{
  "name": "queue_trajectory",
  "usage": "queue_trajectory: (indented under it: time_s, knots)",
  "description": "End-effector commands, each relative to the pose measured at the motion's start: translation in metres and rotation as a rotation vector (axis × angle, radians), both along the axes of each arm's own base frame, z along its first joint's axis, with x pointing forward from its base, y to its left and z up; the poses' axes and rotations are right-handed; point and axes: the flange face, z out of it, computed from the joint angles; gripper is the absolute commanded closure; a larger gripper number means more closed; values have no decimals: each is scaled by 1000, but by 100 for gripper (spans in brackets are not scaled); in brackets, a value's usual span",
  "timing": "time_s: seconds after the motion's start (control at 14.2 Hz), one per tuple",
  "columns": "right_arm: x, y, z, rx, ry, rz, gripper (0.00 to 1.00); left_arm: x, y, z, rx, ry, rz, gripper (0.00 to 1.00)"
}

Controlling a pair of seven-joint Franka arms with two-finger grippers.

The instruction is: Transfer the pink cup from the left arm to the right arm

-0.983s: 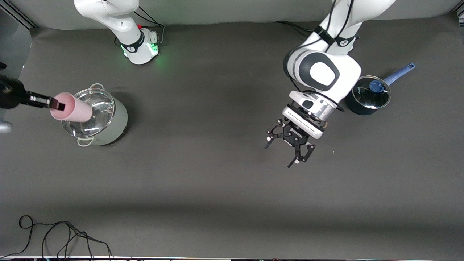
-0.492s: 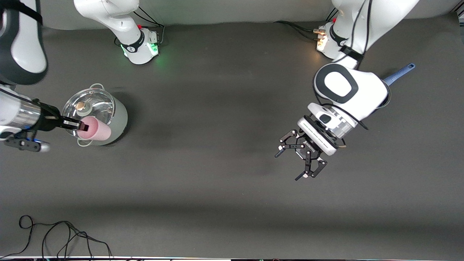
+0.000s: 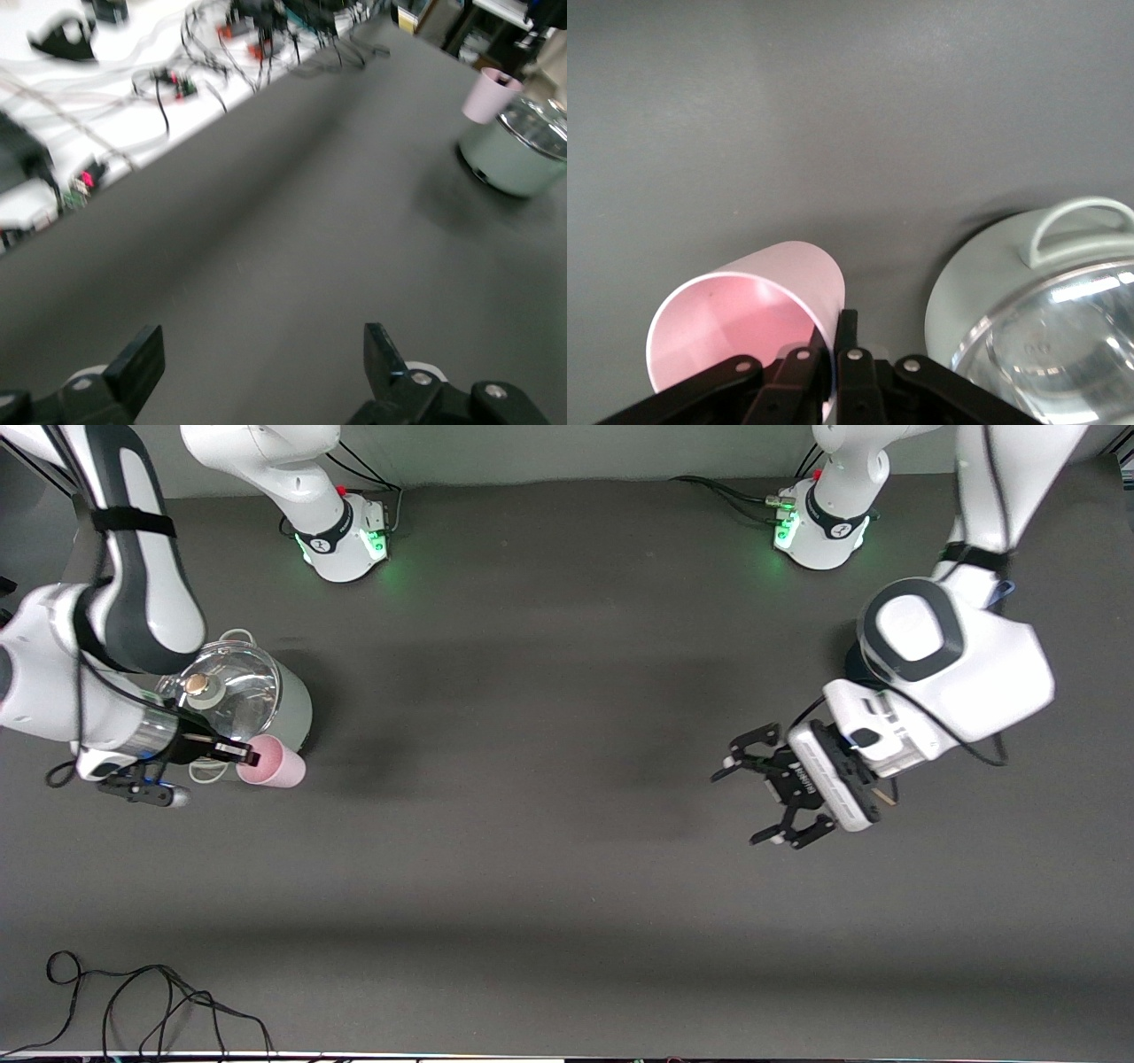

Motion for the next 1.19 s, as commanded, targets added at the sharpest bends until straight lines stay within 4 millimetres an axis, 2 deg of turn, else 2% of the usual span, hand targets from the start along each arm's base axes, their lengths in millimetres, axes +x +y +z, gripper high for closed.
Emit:
queue_trajectory:
  time_s: [0.0, 0.28, 0.56, 0.7, 0.91, 1.05, 1.12]
  knots:
    - [-6, 12, -35, -31, -28, 39, 100, -17, 33, 12, 123, 119, -9, 0]
    - [-1, 15, -78, -49, -14, 39, 100, -21, 67, 29, 320, 236, -47, 0]
    - [0, 11, -111, -64, -20, 39, 100, -29, 78, 44, 499, 431, 78, 0]
    - [1, 12, -124, -70, -19, 40, 100, -30, 87, 52, 567, 516, 193, 0]
    - [1, 11, -139, -78, -16, 37, 100, -29, 102, 75, 655, 516, 213, 0]
    - [1, 12, -137, -76, -14, 40, 100, -31, 105, 79, 692, 522, 213, 0]
    - [2, 12, -133, -74, -16, 37, 70, -31, 109, 79, 700, 525, 215, 0]
